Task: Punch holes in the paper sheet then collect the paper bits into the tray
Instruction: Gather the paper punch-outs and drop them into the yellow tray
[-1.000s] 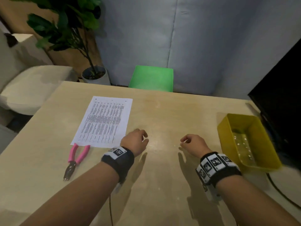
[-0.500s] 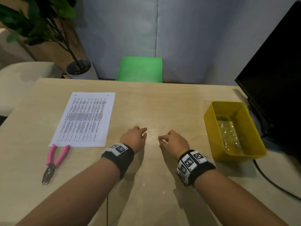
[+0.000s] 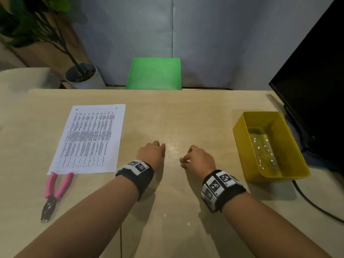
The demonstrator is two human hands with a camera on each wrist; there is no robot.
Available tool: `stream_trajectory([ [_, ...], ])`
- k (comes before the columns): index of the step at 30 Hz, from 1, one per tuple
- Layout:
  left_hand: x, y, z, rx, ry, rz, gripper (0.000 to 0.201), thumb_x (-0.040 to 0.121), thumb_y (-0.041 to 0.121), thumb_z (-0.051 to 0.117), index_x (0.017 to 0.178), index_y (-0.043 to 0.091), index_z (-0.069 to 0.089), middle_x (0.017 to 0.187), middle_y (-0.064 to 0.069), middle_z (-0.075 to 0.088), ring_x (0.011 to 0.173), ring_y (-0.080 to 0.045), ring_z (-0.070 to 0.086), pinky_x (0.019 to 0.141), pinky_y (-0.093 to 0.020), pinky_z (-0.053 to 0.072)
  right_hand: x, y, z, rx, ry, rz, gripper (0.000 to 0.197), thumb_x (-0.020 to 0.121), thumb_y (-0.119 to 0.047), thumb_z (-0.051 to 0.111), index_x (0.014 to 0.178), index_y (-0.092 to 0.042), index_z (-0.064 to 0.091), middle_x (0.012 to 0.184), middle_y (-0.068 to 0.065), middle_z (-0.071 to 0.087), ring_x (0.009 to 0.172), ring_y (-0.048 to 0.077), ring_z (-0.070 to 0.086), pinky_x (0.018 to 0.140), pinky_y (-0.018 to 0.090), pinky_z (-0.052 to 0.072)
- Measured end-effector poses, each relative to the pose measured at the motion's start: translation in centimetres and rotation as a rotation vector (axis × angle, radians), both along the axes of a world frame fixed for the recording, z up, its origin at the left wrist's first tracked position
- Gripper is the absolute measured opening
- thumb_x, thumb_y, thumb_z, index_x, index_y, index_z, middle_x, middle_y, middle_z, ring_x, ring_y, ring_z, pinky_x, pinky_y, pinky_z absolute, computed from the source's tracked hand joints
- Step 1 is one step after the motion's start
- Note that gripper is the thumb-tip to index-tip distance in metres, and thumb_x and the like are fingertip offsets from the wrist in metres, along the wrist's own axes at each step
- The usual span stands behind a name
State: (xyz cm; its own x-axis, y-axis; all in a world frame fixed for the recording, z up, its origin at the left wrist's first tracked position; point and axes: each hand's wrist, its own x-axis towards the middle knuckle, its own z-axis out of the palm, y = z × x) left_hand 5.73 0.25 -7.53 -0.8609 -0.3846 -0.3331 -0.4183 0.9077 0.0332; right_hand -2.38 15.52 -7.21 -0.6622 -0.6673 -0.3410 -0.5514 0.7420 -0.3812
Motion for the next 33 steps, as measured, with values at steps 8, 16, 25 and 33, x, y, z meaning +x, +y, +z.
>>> stream_trajectory([
  [8, -0.6, -0.8, 0.0, -0.015, 0.038, -0.033, 0.026, 0.094, 0.028, 0.049, 0.106, 0.019, 0.069, 0.107, -0.001, 0.060, 0.098, -0.024, 0.056, 0.070, -0.030, 0.037, -0.6, -1.4, -0.2, 0.037, 0.011, 0.070, 0.018, 0.087, -0.013, 0.058, 0.097, -0.019, 0.072, 0.103, -0.001, 0.059, 0.095, 0.021, 0.059, 0.076, 0.030, 0.048],
  [16, -0.6, -0.6, -0.4, 0.016, 0.008, -0.007, 0.022, 0.087, 0.019, 0.060, 0.108, 0.013, 0.057, 0.111, -0.006, 0.053, 0.100, -0.025, 0.054, 0.073, -0.033, 0.041, -0.8, -2.0, -0.3, 0.104, -0.085, 0.100, 0.019, 0.083, 0.001, 0.048, 0.088, -0.014, 0.060, 0.098, 0.004, 0.051, 0.087, 0.021, 0.052, 0.079, 0.030, 0.046],
  [25, -2.1, 0.1, 2.4, 0.192, 0.152, 0.024, 0.019, 0.095, 0.026, 0.046, 0.105, 0.015, 0.058, 0.111, -0.006, 0.059, 0.096, -0.027, 0.059, 0.079, -0.036, 0.045, -3.2, -0.1, 2.6, -0.133, -0.235, -0.100, 0.015, 0.092, -0.009, 0.053, 0.093, -0.010, 0.068, 0.088, -0.001, 0.063, 0.084, 0.015, 0.059, 0.075, 0.023, 0.045],
  [33, -7.9, 6.6, 9.0, 0.359, 0.385, -0.116, 0.016, 0.093, 0.028, 0.051, 0.100, 0.017, 0.061, 0.102, -0.002, 0.066, 0.090, -0.024, 0.061, 0.072, -0.034, 0.047, -8.1, 5.2, 9.3, -0.188, -0.023, -0.251, 0.010, 0.089, -0.014, 0.061, 0.090, -0.011, 0.070, 0.088, 0.003, 0.067, 0.085, 0.018, 0.060, 0.076, 0.030, 0.048],
])
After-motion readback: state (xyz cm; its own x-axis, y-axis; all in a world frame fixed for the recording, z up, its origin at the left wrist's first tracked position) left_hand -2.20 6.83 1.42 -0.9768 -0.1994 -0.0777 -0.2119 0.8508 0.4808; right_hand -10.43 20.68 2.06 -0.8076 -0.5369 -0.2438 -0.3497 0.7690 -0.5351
